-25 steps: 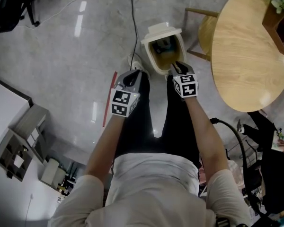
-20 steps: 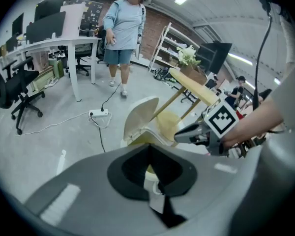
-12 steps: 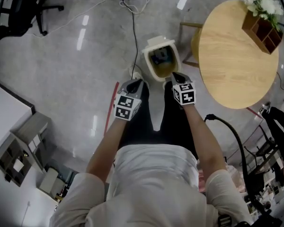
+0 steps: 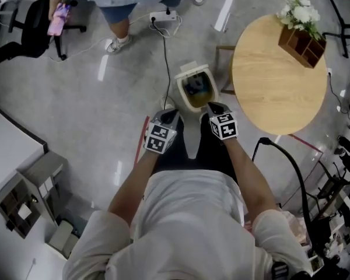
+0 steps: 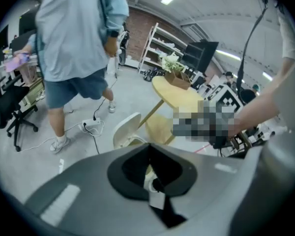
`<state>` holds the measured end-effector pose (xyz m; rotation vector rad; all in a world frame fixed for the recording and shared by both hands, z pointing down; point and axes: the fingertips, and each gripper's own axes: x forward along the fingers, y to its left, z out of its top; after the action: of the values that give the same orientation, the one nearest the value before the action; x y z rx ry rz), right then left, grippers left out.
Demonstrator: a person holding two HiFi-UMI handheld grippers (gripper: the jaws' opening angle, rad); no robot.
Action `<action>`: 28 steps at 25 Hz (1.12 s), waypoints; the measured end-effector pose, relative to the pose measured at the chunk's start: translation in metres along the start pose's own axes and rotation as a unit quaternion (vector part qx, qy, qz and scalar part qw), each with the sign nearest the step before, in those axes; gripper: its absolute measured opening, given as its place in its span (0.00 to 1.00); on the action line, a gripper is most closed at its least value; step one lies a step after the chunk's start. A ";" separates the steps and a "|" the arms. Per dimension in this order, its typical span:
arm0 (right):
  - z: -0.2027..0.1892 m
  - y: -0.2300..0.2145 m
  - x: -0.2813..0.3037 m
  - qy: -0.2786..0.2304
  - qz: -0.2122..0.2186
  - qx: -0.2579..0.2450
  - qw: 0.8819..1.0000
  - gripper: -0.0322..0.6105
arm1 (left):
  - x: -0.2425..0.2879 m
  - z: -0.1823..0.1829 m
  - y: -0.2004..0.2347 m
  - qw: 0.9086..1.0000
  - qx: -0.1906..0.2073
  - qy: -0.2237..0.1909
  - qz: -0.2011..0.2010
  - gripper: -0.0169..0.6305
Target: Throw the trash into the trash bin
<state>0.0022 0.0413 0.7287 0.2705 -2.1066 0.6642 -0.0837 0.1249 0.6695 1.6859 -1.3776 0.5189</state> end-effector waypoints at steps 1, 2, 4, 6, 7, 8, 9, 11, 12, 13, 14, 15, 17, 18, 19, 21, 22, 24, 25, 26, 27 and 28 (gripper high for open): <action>0.002 0.002 -0.005 -0.001 0.001 0.000 1.000 0.05 | -0.004 0.003 -0.003 1.000 0.001 -0.001 -0.002 0.03; 0.004 0.005 -0.009 -0.002 0.002 -0.001 1.000 0.05 | -0.008 0.006 -0.006 1.000 0.002 -0.002 -0.003 0.03; 0.007 0.011 -0.019 -0.005 0.004 -0.001 1.000 0.05 | -0.017 0.013 -0.012 1.000 0.006 -0.003 -0.005 0.03; 0.011 0.017 -0.029 -0.009 0.005 0.000 1.000 0.05 | -0.026 0.017 -0.018 1.000 0.009 -0.004 -0.007 0.03; 0.013 0.019 -0.033 -0.011 0.006 0.000 1.000 0.05 | -0.029 0.018 -0.019 1.000 0.011 -0.006 -0.007 0.03; 0.015 0.022 -0.038 -0.013 0.007 0.001 1.000 0.05 | -0.031 0.019 -0.020 1.000 0.012 -0.009 -0.005 0.03; 0.018 0.024 -0.043 -0.016 0.007 0.001 1.000 0.05 | -0.033 0.021 -0.020 1.000 0.013 -0.014 -0.004 0.03; 0.022 0.028 -0.052 -0.021 0.009 0.001 1.000 0.05 | -0.039 0.027 -0.024 1.000 0.013 -0.021 -0.006 0.03; 0.024 0.030 -0.057 -0.023 0.010 0.000 1.000 0.05 | -0.042 0.031 -0.026 1.000 0.012 -0.022 -0.008 0.03; 0.026 0.032 -0.062 -0.025 0.010 -0.001 1.000 0.05 | -0.046 0.034 -0.029 1.000 0.013 -0.023 -0.010 0.03; 0.028 0.034 -0.066 -0.027 0.011 -0.003 1.000 0.05 | -0.049 0.038 -0.031 1.000 0.016 -0.025 -0.011 0.03; 0.031 0.036 -0.071 -0.028 0.012 -0.006 1.000 0.05 | -0.053 0.041 -0.033 0.999 0.019 -0.026 -0.012 0.03; 0.035 0.041 -0.079 -0.031 0.014 -0.010 0.999 0.05 | -0.059 0.046 -0.037 0.999 0.024 -0.029 -0.014 0.03; 0.037 0.042 -0.083 -0.032 0.014 -0.012 0.999 0.05 | -0.062 0.048 -0.038 0.999 0.026 -0.030 -0.015 0.03; 0.038 0.043 -0.087 -0.034 0.014 -0.014 0.999 0.05 | -0.064 0.051 -0.039 0.999 0.028 -0.031 -0.016 0.03; 0.041 0.046 -0.094 -0.036 0.014 -0.017 0.999 0.05 | -0.069 0.056 -0.042 0.999 0.031 -0.033 -0.018 0.03; 0.043 0.048 -0.098 -0.038 0.015 -0.018 0.999 0.05 | -0.072 0.059 -0.044 0.999 0.032 -0.034 -0.020 0.03; 0.046 0.051 -0.107 -0.042 0.017 -0.021 0.999 0.05 | -0.077 0.065 -0.047 0.998 0.038 -0.036 -0.022 0.03; 0.048 0.052 -0.111 -0.045 0.018 -0.023 0.999 0.05 | -0.080 0.067 -0.048 0.998 0.042 -0.037 -0.023 0.03; 0.050 0.054 -0.116 -0.048 0.019 -0.024 0.998 0.05 | -0.082 0.070 -0.049 0.998 0.045 -0.039 -0.023 0.03; 0.052 0.054 -0.120 -0.051 0.019 -0.024 0.998 0.05 | -0.084 0.072 -0.049 0.998 0.049 -0.041 -0.022 0.03; 0.054 0.054 -0.125 -0.054 0.019 -0.024 0.998 0.05 | -0.087 0.075 -0.049 0.998 0.052 -0.042 -0.022 0.03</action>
<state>0.0148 0.0502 0.5830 0.2457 -2.2337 0.6311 -0.0787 0.1128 0.5452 1.8359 -1.3920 0.5066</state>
